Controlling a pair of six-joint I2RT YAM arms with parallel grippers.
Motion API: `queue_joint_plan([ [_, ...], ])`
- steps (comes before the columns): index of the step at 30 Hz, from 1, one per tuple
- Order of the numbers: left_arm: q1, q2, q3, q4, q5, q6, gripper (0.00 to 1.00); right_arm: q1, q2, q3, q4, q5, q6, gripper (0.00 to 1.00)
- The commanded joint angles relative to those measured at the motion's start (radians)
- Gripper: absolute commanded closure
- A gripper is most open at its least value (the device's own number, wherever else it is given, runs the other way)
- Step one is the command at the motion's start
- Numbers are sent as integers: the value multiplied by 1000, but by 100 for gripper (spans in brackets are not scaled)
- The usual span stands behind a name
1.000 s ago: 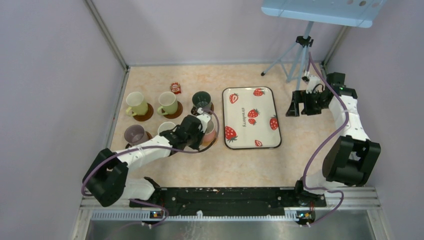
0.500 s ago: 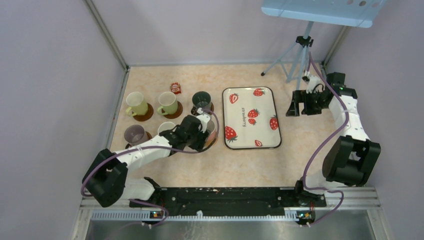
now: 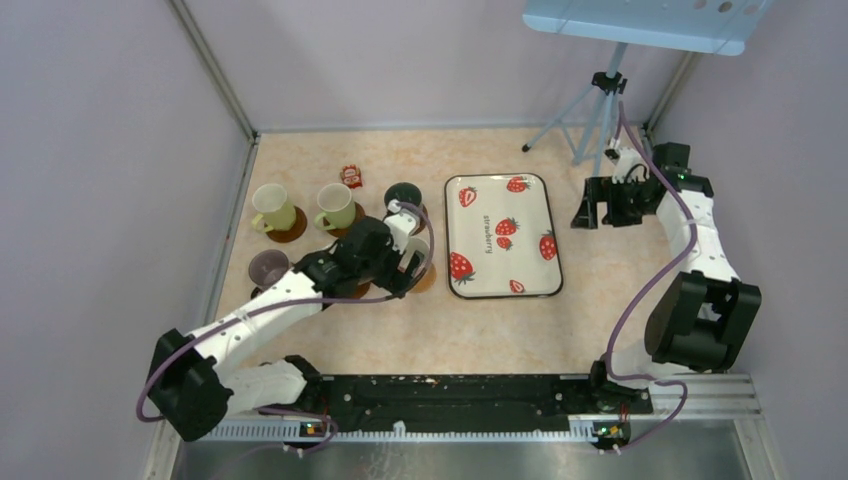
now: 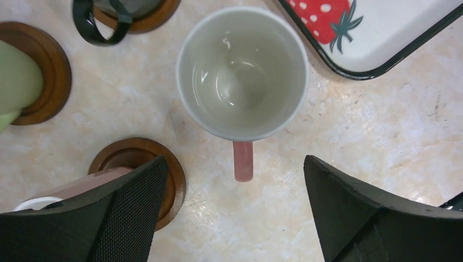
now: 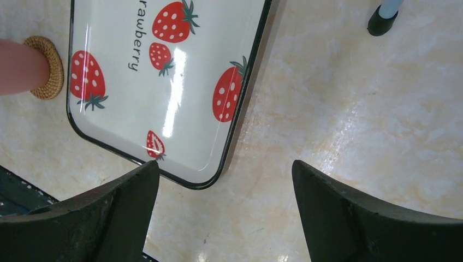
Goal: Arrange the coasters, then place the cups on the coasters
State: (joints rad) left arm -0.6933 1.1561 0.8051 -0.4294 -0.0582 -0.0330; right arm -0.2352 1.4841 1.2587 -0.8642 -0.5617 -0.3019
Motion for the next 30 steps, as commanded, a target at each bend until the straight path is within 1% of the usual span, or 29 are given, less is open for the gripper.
queue_joint_plan([
  [1, 3, -70, 109, -68, 26, 25, 1, 28, 21, 37, 38, 2, 9, 10],
  [6, 3, -62, 238, -100, 42, 85, 1, 81, 54, 62, 55, 24, 6, 11],
  [9, 6, -14, 345, -98, 33, 84, 1, 118, 73, 76, 67, 37, 6, 11],
  [11, 31, 38, 418, -111, 50, 71, 1, 140, 85, 85, 75, 41, 7, 11],
  [15, 105, 166, 562, -147, 167, 57, 1, 182, 117, 103, 95, 48, 19, 11],
  [20, 175, 345, 769, -220, 292, 123, 1, 228, 166, 147, 115, 50, 44, 11],
  [22, 214, 417, 860, -254, 332, 114, 1, 255, 181, 165, 128, 42, 60, 11],
  [24, 270, 461, 899, -258, 391, 118, 1, 271, 190, 182, 135, 36, 72, 11],
  [25, 302, 483, 917, -263, 397, 123, 1, 276, 195, 188, 139, 34, 74, 11],
  [30, 494, 594, 1020, -305, 493, 142, 1, 312, 204, 204, 161, 32, 92, 11],
])
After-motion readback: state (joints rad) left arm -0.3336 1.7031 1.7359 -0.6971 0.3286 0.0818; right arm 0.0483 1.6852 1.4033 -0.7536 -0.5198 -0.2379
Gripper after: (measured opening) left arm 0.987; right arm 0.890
